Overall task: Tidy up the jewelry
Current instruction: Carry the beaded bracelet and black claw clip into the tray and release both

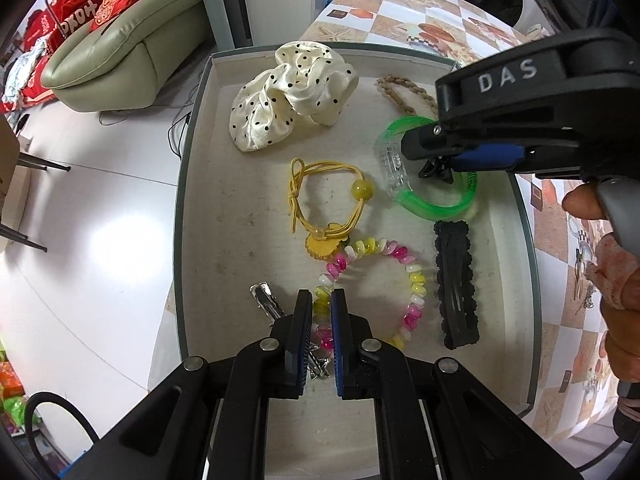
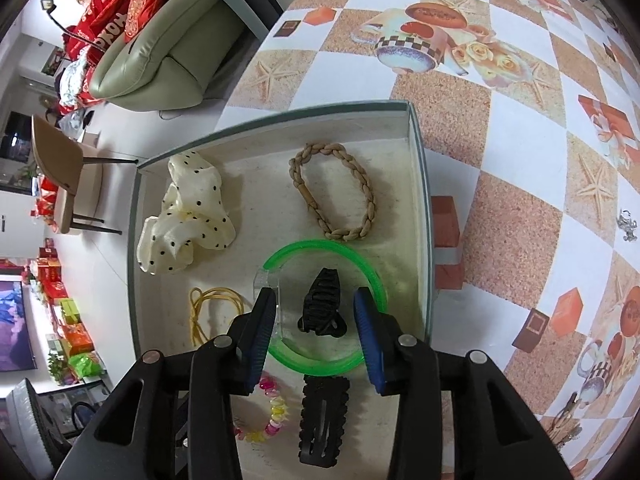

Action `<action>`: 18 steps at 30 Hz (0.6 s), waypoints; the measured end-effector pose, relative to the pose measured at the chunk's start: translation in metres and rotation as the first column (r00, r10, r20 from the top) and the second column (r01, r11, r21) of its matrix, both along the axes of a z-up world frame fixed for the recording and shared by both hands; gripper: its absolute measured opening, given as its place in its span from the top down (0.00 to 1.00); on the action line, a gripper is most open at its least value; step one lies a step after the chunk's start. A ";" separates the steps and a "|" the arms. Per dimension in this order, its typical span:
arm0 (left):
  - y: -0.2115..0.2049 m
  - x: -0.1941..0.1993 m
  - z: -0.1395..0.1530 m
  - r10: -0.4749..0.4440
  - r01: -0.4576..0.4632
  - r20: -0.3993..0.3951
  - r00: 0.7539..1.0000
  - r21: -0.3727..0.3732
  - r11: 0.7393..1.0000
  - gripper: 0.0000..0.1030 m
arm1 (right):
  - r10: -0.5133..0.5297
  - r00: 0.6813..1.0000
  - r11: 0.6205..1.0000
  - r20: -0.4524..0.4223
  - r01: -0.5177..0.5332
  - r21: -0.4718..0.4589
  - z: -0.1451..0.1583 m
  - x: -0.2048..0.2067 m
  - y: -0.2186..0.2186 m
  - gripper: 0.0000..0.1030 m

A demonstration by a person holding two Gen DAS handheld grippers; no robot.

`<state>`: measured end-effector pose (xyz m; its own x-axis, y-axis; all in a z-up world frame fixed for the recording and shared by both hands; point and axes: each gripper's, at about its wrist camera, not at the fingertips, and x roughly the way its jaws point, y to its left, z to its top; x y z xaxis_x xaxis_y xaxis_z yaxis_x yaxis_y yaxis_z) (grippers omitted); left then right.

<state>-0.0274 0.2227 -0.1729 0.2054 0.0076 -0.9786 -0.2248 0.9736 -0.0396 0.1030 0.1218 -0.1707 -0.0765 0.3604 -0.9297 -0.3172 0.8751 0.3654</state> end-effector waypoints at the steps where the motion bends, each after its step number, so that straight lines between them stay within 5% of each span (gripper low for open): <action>1: -0.001 0.000 0.001 -0.002 0.002 0.000 1.000 0.008 1.000 0.87 | -0.004 1.000 1.000 -0.002 0.004 0.008 0.002 0.000 -0.001 0.57; 18: -0.018 -0.002 0.014 -0.024 0.025 -0.026 0.999 0.021 0.999 0.86 | -0.077 0.997 0.991 0.013 0.075 0.110 0.057 -0.017 -0.049 0.48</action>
<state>-0.0292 0.2050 -0.1591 0.1809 0.0237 -0.9832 -0.2014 0.9794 -0.0134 0.0856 0.0728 -0.1138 -0.0294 0.4638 -0.8854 -0.2580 0.8523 0.4550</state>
